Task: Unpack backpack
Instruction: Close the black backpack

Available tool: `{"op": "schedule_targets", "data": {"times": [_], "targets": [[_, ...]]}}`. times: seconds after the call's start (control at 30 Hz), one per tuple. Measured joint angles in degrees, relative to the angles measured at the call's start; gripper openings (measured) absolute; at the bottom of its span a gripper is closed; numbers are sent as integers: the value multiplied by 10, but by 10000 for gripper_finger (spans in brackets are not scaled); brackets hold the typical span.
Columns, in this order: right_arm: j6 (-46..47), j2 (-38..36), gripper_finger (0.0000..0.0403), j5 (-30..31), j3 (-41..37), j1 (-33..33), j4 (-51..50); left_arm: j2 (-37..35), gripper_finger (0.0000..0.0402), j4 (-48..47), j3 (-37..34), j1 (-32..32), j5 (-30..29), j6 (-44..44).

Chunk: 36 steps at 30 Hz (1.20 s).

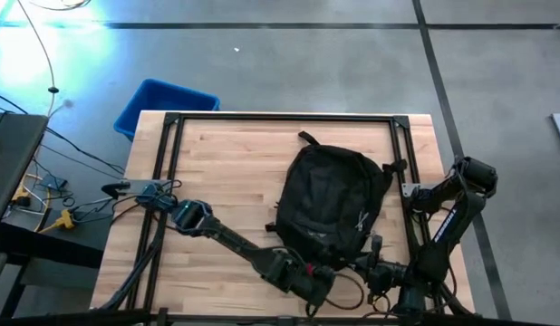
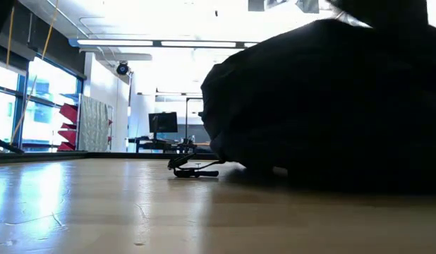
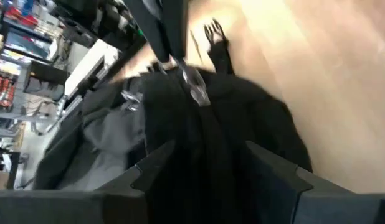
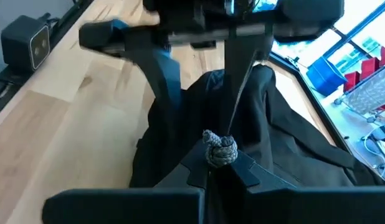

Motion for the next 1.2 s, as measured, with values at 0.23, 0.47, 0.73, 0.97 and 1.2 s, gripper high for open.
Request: {"op": "schedule_targets", "data": {"times": [0.23,0.47,0.73,0.97,1.2], "targets": [[8,0,0,-2,0,3,-5,11,108,2,1,11,-8,-13],[81,0,0,-35,-20,10,-33,12,8,-42,0,-25,-141,-9],[352,-3,0,-54,-85,12,-203,-25,2,-102,-1,-90,-194,-84],[415,-8,0,-97,-85,-15,-295,-27,1,-196,-1,-124,-214,-209],[379,-8,0,-24,-93,-42,-290,-27,6,-118,-1,-110,-203,-247]]}}
